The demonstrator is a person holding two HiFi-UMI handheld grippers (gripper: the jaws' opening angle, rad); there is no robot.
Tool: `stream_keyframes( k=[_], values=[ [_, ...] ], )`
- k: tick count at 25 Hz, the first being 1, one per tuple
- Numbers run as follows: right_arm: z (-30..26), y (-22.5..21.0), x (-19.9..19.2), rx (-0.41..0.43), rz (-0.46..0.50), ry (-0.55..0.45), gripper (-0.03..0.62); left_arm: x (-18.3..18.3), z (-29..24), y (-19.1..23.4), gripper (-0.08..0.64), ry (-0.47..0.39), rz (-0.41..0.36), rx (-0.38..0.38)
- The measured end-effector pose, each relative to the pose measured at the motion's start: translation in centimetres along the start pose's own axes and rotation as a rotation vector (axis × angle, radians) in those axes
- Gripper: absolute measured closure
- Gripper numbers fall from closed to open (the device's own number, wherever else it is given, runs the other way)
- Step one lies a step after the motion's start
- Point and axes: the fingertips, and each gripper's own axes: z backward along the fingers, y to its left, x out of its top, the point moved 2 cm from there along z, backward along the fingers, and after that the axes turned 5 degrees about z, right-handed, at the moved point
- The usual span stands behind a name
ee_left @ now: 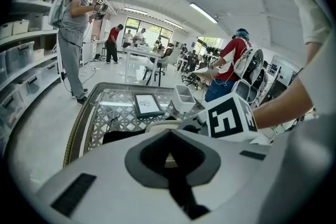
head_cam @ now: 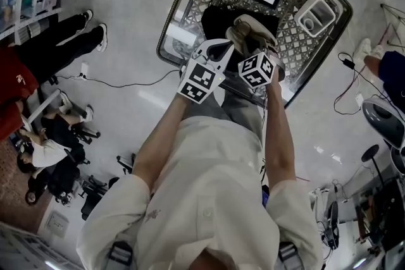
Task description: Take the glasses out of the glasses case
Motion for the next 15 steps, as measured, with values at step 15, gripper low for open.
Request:
stream_keyframes(
  k=[15],
  values=[
    [1.6,-0.6,0.8,-0.014,-0.054,-0.039,0.575,0.5,0.6,-0.3,0.548,-0.008,-0.009,0.000]
  ],
)
